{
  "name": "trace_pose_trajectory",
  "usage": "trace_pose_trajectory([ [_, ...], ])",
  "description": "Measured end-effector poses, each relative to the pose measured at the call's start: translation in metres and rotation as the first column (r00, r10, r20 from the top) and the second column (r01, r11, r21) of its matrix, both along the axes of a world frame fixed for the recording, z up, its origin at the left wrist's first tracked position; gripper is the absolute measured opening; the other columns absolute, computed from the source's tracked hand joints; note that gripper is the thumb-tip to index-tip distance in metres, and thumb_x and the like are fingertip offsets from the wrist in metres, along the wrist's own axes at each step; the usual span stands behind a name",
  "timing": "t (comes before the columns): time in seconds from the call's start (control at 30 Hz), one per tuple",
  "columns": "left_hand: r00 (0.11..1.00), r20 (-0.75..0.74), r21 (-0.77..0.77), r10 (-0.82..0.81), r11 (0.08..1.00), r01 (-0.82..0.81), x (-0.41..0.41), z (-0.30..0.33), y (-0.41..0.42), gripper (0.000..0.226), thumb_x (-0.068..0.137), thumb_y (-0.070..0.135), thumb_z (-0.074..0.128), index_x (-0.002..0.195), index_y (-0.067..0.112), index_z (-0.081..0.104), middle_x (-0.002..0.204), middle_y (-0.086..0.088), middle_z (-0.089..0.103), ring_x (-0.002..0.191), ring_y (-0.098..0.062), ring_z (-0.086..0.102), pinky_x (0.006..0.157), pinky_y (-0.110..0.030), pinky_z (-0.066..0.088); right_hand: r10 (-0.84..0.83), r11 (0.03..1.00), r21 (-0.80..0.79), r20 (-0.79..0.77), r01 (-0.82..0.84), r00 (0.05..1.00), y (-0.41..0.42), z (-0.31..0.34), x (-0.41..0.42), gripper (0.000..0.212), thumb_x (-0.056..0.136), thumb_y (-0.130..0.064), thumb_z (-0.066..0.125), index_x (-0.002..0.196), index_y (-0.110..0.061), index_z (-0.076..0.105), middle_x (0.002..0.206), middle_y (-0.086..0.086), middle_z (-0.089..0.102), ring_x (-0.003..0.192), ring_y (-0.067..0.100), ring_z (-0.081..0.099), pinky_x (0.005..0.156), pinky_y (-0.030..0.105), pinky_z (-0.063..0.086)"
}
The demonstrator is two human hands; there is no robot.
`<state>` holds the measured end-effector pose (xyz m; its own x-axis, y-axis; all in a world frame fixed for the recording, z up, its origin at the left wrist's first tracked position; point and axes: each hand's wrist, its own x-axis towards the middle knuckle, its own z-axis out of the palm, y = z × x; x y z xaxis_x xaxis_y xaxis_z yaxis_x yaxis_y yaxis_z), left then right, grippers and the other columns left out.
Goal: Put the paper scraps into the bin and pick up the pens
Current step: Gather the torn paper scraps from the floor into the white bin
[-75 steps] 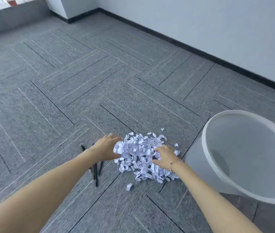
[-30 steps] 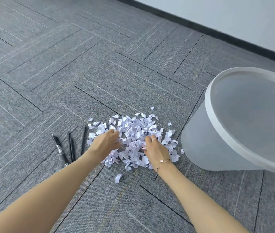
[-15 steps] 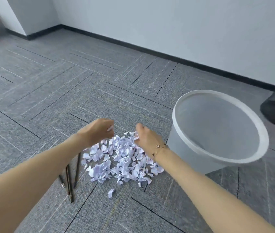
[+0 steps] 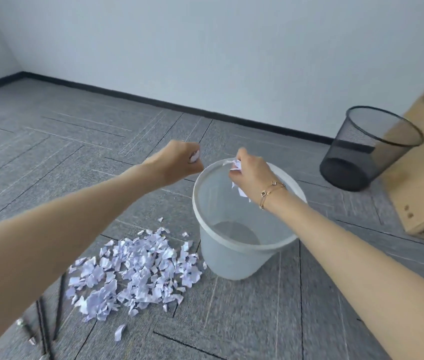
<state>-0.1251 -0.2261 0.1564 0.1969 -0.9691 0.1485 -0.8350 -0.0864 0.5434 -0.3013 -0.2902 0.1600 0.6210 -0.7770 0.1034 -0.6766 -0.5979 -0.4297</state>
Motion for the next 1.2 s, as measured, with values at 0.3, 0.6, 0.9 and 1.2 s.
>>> trace_pose_trajectory([
  [0.3, 0.997, 0.003, 0.039, -0.082, 0.996, 0.082, -0.065, -0.056, -0.054, 0.038, 0.073, 0.009, 0.054, 0.054, 0.017, 0.021, 0.053, 0.003, 0.025, 0.060, -0.020, 0.022, 0.050, -0.027, 0.021, -0.150, 0.975, 0.163, -0.012, 0.150, 0.989, -0.031, -0.056, -0.051, 0.009, 0.085, -0.011, 0.044, 0.086, -0.007, 0.036, 0.084, 0.020, 0.058, 0.062, 0.029, 0.050, 0.044, 0.028, 0.037],
  [0.6, 0.968, 0.124, 0.393, -0.220, 0.906, 0.156, -0.065, -0.096, -0.059, 0.021, 0.090, 0.016, 0.053, 0.108, 0.012, 0.063, 0.103, -0.010, 0.054, 0.100, -0.026, 0.053, 0.086, -0.028, 0.038, -0.088, 0.942, 0.312, -0.128, 0.124, 0.988, -0.043, -0.101, -0.053, 0.038, 0.092, -0.031, 0.049, 0.115, -0.001, 0.048, 0.122, 0.020, 0.048, 0.112, 0.033, 0.048, 0.093, 0.033, 0.038],
  [0.9, 0.952, 0.237, 0.394, -0.195, 0.915, 0.089, -0.076, -0.097, -0.061, 0.026, 0.086, 0.034, 0.057, 0.103, 0.016, 0.063, 0.111, -0.009, 0.060, 0.101, -0.028, 0.057, 0.088, -0.037, 0.048, -0.108, 0.980, 0.144, -0.181, 0.135, 0.978, -0.049, -0.098, -0.047, 0.020, 0.090, -0.018, 0.048, 0.084, -0.005, 0.063, 0.094, 0.017, 0.061, 0.092, 0.032, 0.058, 0.079, 0.034, 0.045],
  [1.2, 0.936, 0.312, 0.210, -0.166, 0.972, 0.103, -0.072, -0.079, -0.051, 0.019, 0.085, 0.020, 0.053, 0.099, 0.022, 0.066, 0.105, -0.002, 0.067, 0.099, -0.027, 0.061, 0.080, -0.032, 0.046, -0.106, 0.991, 0.048, -0.264, 0.122, 0.959, -0.041, -0.084, -0.042, 0.022, 0.088, -0.025, 0.051, 0.088, -0.011, 0.068, 0.096, 0.008, 0.070, 0.096, 0.028, 0.061, 0.093, 0.036, 0.036],
])
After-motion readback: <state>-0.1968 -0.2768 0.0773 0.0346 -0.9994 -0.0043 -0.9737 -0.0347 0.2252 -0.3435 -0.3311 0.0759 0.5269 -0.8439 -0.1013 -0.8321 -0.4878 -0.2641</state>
